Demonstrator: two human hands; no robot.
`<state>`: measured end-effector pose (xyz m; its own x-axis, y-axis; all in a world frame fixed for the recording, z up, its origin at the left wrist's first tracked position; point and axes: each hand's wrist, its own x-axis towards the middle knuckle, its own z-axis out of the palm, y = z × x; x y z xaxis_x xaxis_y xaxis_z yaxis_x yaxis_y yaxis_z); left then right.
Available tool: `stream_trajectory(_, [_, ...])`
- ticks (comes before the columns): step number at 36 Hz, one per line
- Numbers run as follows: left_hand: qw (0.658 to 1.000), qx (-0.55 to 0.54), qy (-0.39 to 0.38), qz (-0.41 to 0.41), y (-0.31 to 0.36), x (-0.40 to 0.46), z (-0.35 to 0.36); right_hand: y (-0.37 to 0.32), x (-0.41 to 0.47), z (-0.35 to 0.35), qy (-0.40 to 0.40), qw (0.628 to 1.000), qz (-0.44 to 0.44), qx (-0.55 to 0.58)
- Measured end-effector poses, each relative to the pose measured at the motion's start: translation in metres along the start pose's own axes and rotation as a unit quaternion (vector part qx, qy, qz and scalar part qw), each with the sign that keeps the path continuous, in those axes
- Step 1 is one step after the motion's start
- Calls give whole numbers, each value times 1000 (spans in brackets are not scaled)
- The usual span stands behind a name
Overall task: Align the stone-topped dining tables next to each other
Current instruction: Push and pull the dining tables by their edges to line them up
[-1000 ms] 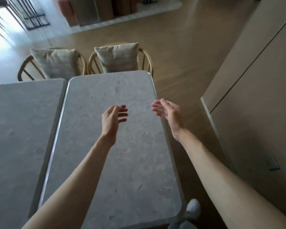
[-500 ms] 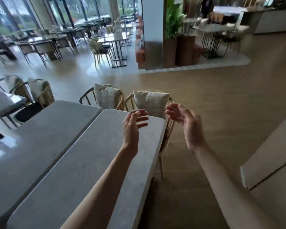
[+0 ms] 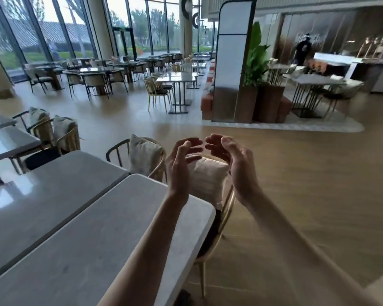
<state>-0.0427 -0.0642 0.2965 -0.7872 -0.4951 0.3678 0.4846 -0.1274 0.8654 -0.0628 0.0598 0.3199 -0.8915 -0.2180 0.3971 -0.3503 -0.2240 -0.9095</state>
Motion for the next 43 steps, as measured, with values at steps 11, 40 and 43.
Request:
stream_trajectory(11, [1000,-8,9,16,-68,144,152,11,198,-130,22,999,-39,-10])
stream_trajectory(40, [696,493,389,-349,-332,0,-37,410,172,-75,-540,756,192,-316])
stream_trajectory(43, [663,514,354,-414,-368,-33,-64,460,146,-79,-570,693,174,-406])
